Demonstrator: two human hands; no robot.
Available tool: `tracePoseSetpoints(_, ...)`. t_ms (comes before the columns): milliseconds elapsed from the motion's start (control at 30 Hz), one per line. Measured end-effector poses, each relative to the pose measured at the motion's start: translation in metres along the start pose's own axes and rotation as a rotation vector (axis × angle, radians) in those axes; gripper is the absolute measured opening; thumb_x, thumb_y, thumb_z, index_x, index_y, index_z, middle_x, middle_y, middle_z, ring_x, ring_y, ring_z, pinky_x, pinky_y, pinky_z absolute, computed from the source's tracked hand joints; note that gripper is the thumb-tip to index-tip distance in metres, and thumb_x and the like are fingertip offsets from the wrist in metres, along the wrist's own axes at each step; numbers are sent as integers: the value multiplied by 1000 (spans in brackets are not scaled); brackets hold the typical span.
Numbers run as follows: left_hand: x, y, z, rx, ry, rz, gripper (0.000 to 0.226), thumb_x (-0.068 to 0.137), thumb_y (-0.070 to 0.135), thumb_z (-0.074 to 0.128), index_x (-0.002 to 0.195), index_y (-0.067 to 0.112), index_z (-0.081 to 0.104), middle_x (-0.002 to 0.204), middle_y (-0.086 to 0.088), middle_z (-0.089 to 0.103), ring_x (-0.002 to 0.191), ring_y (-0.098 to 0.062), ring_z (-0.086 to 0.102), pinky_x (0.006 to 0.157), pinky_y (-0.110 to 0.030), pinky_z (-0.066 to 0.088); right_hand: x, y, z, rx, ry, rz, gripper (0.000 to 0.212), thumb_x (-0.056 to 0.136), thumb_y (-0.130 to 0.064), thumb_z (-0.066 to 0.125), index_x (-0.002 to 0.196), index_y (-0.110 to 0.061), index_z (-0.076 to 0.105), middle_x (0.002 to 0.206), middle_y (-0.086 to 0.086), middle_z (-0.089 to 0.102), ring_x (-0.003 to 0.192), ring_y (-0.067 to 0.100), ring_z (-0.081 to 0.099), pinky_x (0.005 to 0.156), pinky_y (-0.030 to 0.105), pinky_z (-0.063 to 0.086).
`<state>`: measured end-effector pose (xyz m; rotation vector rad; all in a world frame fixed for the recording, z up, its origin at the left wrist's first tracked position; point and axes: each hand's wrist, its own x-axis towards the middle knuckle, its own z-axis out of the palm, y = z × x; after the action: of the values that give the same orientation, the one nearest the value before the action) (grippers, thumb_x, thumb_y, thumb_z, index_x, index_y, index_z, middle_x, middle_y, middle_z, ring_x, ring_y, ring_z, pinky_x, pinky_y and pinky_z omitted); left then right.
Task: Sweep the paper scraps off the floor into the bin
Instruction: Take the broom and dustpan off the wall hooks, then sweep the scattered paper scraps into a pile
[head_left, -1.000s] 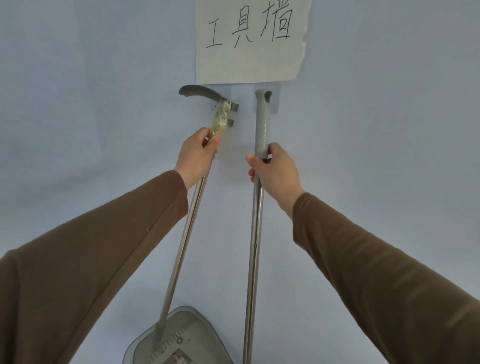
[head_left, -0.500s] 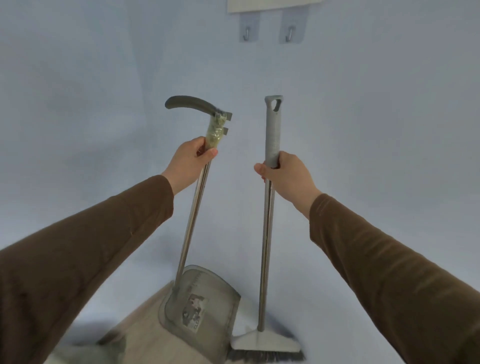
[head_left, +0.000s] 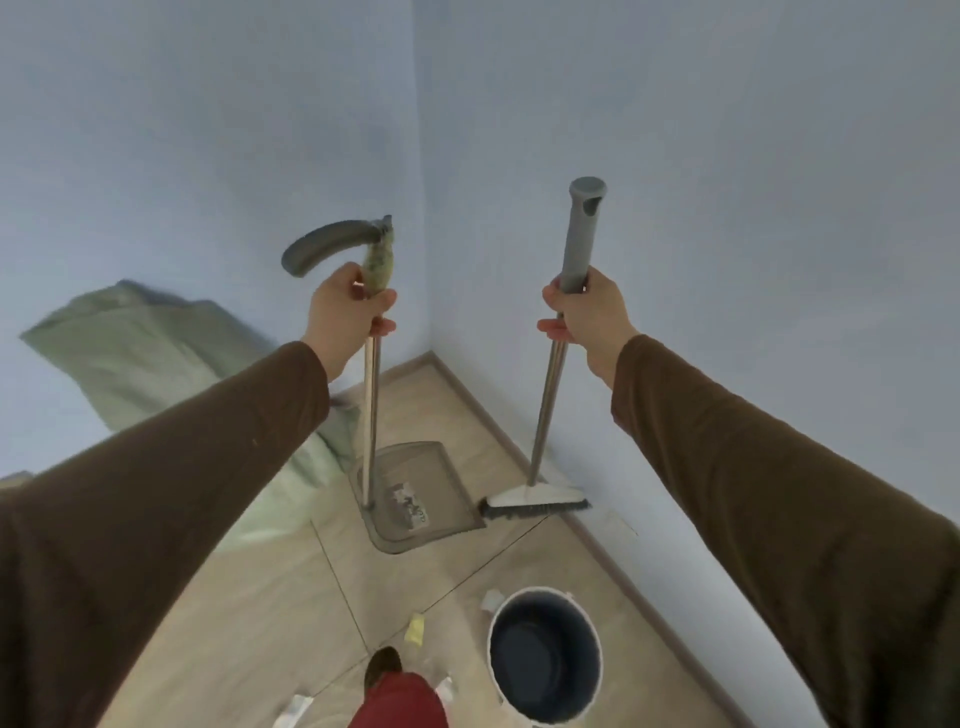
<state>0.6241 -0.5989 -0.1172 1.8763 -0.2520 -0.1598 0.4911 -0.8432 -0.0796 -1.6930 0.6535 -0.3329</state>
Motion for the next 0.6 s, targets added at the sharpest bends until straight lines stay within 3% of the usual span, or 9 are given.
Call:
tracePoseSetpoints(100, -37, -29, -22, -196, -66, -161, 26, 91, 3, 66, 114, -1, 56, 109, -18, 63, 77, -24, 74, 76, -29, 61, -25, 16, 16, 120, -51, 92, 16, 95, -9, 55, 110, -14, 60, 97, 5, 57, 84, 24, 70, 85, 40, 60)
tracePoseSetpoints(200, -72, -55, -44, -475, -103, -323, 34, 96, -1, 49, 130, -2, 53, 121, -21, 57, 96, -33, 72, 84, -35, 60, -56, 24, 32, 502, -77, 250, 27, 99, -13, 45, 120, -5, 62, 103, 11, 54, 94, 32, 68, 89, 43, 58)
tracePoseSetpoints(267, -95, -75, -61, -721, -112, -395, 38, 99, 10, 48, 136, 0, 50, 123, -21, 51, 105, -41, 67, 89, -45, 58, -76, 31, 41, 665, -113, 338, 38, 101, -28, 45, 121, -1, 62, 108, 13, 56, 95, 35, 65, 91, 46, 57)
tracePoseSetpoints(333, -116, -88, -78, -825, -158, -477, 47, 98, 33, 56, 135, 3, 52, 118, -19, 53, 102, -38, 65, 95, -52, 54, -90, 38, 53, 645, -149, 433, 49, 99, -45, 47, 114, -1, 64, 109, 12, 58, 96, 33, 62, 93, 45, 56)
tracePoseSetpoints(400, -141, -94, -96, -804, -236, -557, 70, 82, 64, 63, 121, 6, 62, 103, -15, 59, 98, -33, 62, 96, -55, 51, -109, 48, 70, 537, -180, 515, 40, 96, -43, 54, 101, -5, 64, 98, 9, 59, 90, 27, 59, 94, 40, 55)
tracePoseSetpoints(467, -161, -90, -108, -711, -325, -605, 72, 70, 75, 64, 97, 8, 70, 89, -12, 61, 93, -28, 60, 99, -58, 49, -122, 57, 82, 488, -256, 579, 20, 96, -29, 56, 95, -10, 60, 88, 6, 57, 83, 22, 56, 93, 35, 54)
tracePoseSetpoints(533, -191, -93, -129, -624, -373, -628, 58, 72, 68, 71, 76, 10, 74, 83, -13, 59, 88, -27, 58, 102, -59, 46, -147, 72, 96, 492, -326, 621, 11, 99, -17, 51, 101, -9, 58, 89, 6, 57, 82, 19, 55, 90, 37, 54)
tracePoseSetpoints(600, -222, -101, -151, -578, -378, -662, 43, 77, 52, 77, 69, 10, 75, 82, -14, 57, 87, -27, 58, 101, -59, 47, -178, 89, 106, 551, -380, 661, 11, 100, -7, 49, 109, -7, 55, 100, 12, 55, 94, 24, 58, 83, 47, 58)
